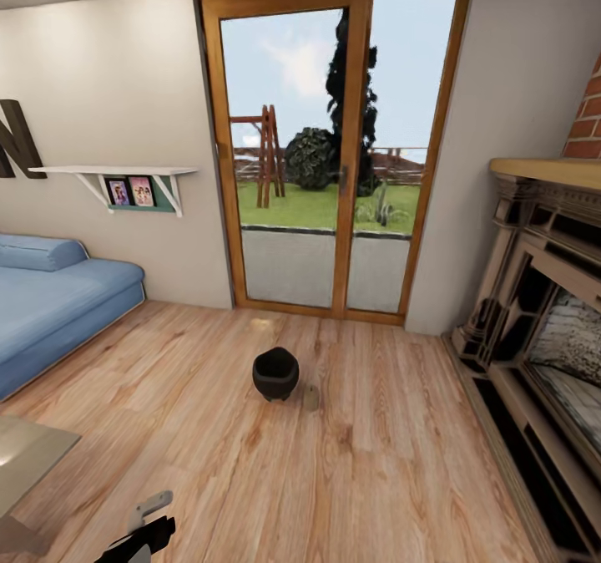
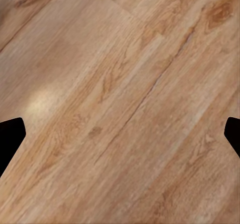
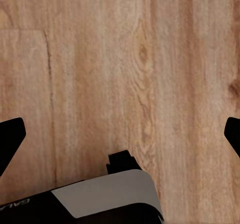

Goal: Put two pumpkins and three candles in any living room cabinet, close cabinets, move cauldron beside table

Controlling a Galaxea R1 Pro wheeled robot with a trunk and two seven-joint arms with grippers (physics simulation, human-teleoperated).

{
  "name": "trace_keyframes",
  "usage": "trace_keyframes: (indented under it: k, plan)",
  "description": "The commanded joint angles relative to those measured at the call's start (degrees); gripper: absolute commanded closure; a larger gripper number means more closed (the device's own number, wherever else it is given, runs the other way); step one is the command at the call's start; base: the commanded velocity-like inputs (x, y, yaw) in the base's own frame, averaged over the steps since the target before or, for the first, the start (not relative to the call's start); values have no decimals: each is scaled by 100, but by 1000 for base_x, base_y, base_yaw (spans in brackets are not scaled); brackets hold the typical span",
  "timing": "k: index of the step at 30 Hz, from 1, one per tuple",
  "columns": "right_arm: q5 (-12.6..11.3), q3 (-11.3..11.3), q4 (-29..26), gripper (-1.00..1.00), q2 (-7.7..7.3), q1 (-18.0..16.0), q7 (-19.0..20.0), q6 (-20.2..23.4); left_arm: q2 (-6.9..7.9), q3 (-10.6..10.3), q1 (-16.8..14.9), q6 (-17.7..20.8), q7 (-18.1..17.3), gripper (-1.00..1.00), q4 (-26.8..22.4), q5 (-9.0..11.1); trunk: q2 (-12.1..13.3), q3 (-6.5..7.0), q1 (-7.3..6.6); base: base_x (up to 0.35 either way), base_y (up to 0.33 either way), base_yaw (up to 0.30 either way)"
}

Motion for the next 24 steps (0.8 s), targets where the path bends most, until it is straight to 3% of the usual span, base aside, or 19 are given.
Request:
trace_keyframes:
  k: [1,12,19,24]
  plan:
    - [-48,43,4,-100,9,-8,2,-30,3,-49,-3,-14,24,-100,-4,52,-3,-6,0,25,0,0]
    - [39,77,-105,-100,50,-13,9,-20,3,-57,-3,-12,23,-100,-4,52,-3,-6,0,133,0,0]
    - [118,87,-1195,-100,9,-23,-57,-70,-9,-58,-3,-14,23,-100,-4,52,-3,-6,0,62,0,0]
    - [177,93,-1392,-100,5,-23,-61,-350,-26,-59,-3,-14,23,-100,-4,52,-3,-6,0,6,0,0]
